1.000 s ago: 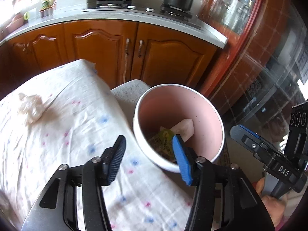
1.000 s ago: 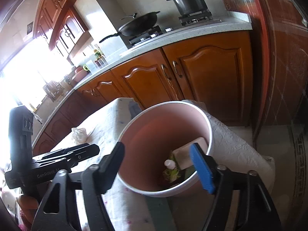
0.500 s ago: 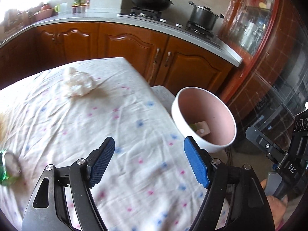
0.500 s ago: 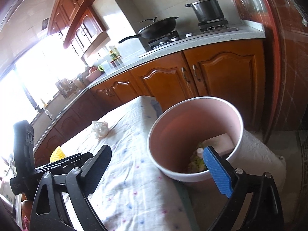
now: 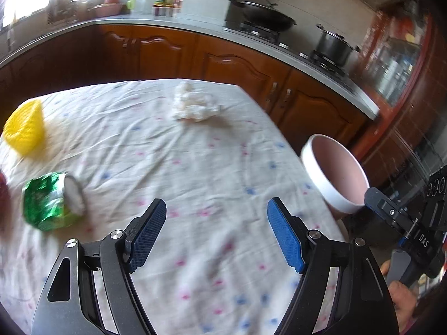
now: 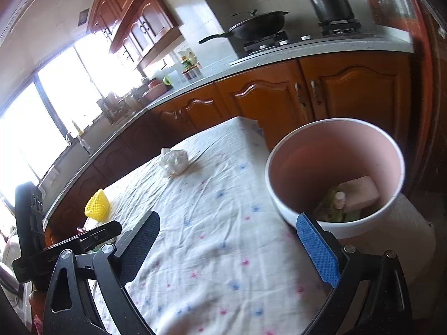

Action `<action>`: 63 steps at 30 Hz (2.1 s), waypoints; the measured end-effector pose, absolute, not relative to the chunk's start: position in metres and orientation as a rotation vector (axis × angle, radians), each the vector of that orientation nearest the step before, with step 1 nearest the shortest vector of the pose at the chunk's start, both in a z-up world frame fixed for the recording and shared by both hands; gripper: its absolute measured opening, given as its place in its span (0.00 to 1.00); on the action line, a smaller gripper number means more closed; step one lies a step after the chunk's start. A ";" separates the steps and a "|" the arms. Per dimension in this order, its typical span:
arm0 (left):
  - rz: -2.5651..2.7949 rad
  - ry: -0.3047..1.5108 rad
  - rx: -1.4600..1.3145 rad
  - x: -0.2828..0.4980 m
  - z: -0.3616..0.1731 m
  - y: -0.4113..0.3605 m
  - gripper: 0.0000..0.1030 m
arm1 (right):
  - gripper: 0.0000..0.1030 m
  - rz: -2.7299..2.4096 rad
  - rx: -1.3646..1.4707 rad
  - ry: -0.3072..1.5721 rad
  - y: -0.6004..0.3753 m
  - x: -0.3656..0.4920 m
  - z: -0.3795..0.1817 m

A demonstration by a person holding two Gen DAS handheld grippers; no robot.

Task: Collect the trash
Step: 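Move both open grippers back over the remaining trash on the table, then grasp the crushed green can with the left gripper while the right gripper grasps the white plastic bag, then carry the crushed green can and white plastic bag over the pink bin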

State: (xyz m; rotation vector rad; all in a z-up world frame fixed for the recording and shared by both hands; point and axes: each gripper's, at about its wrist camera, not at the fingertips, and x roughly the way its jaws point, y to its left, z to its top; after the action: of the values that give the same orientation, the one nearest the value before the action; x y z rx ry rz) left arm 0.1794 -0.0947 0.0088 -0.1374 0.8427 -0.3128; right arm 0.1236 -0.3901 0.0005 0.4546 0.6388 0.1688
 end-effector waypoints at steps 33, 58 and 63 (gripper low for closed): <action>0.028 0.806 -0.280 0.182 -0.003 0.091 0.74 | 0.96 0.351 0.309 0.715 -0.283 0.230 0.000; 0.006 0.879 -0.178 0.206 -0.033 0.078 0.13 | 0.19 0.301 0.182 0.781 -0.236 0.360 -0.040; -0.053 0.852 -0.186 0.204 -0.023 0.063 0.12 | 0.17 0.330 0.162 0.746 -0.240 0.322 -0.023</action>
State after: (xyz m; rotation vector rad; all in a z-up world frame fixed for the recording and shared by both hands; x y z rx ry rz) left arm 0.2044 0.0634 -0.0225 -0.1862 0.8521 -0.0529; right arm 0.3218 -0.2401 -0.0228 0.1624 0.7458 0.3305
